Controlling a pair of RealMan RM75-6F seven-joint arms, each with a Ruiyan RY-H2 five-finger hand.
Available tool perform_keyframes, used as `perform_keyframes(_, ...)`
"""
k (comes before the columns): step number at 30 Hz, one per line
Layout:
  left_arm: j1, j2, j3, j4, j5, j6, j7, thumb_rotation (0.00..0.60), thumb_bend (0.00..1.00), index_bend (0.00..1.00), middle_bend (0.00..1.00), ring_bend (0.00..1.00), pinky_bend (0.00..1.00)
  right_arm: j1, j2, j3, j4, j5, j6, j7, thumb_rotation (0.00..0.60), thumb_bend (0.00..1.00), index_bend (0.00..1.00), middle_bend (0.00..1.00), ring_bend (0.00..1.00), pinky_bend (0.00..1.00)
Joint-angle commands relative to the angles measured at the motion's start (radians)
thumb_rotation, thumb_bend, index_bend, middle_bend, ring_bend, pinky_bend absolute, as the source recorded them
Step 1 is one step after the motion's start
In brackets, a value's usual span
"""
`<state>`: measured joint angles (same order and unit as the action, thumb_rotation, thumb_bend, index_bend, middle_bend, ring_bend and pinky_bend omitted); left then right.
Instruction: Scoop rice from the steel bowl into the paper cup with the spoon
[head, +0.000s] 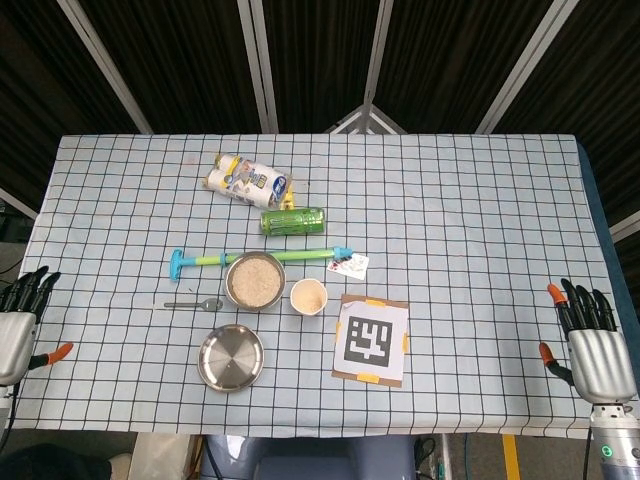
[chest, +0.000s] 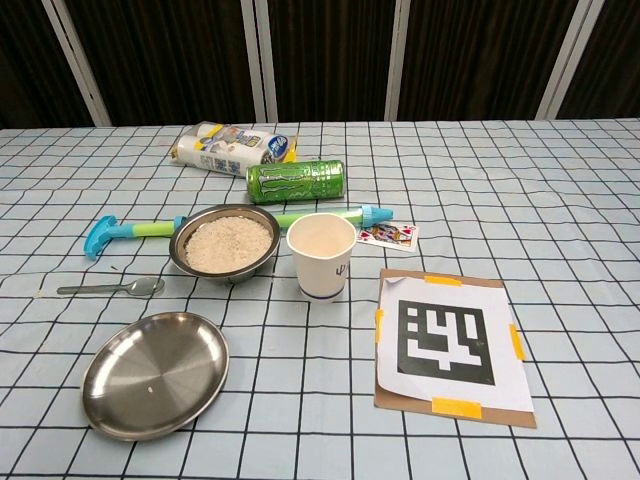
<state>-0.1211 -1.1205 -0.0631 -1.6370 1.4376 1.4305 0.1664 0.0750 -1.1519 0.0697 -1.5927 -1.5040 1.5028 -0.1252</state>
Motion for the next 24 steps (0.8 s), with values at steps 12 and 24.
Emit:
perform_keyframes(12, -0.204, -0.107, -0.12, -0.028, -0.232, -0.258, 0.189, 0.6, 0.29, 0.51, 0.98, 0.99, 1.0, -0.005, -0.009, 0.003, 0.008, -0.009, 0.018, 0.004, 0.6, 0.38, 0.0, 0.0, 0.0, 0.0)
perform_keyframes(24, -0.306, -0.241, -0.123, 0.029, -0.419, -0.352, 0.362, 0.6, 0.35, 0.51, 0.99, 1.0, 1.0, -0.01, -0.019, 0.004, 0.016, -0.016, 0.035, 0.004, 0.6, 0.38, 0.0, 0.0, 0.0, 0.0)
